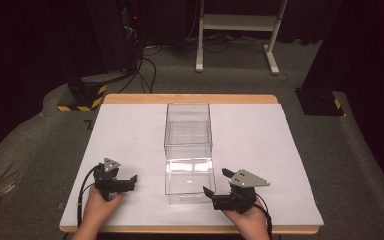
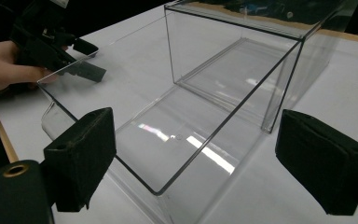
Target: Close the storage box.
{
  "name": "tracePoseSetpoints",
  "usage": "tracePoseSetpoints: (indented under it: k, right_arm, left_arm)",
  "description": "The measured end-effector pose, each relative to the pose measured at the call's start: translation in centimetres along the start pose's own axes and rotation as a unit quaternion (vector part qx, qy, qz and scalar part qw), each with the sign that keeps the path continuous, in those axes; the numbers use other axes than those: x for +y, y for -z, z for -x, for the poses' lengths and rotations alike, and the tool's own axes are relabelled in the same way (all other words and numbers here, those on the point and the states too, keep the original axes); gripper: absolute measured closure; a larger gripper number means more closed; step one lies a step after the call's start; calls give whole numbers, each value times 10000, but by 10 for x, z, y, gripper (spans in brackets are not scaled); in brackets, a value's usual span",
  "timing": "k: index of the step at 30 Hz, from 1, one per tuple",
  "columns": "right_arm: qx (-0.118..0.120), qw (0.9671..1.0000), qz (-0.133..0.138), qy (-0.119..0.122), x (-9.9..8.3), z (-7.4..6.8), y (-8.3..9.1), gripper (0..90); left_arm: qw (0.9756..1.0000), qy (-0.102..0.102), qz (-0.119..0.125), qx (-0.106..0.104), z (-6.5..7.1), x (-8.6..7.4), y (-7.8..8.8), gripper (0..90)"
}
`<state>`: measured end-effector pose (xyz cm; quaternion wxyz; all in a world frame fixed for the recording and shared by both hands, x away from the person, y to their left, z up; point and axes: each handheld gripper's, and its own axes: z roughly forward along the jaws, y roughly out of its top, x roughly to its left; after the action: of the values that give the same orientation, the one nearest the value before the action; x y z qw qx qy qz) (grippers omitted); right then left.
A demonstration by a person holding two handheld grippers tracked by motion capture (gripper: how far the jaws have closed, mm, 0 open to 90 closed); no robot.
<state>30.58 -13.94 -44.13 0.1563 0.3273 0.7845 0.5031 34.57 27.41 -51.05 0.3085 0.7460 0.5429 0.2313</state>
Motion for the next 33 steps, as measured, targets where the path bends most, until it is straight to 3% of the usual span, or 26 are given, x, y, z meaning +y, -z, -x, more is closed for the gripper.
tracePoseSetpoints:
  k: [8,16,33]
  right_arm:
    - [174,9998,-117,-38,-2,-1,-2,143]
    - [204,9997,-130,-92,-4,1,-2,142]
    - [42,9997,139,-179,-7,4,-13,135]
  left_arm:
    - [10000,5,0,-5,0,0,0,13]
    - [10000,4,0,-10,0,0,0,12]
    - [10000,6,-1,-6,0,0,0,12]
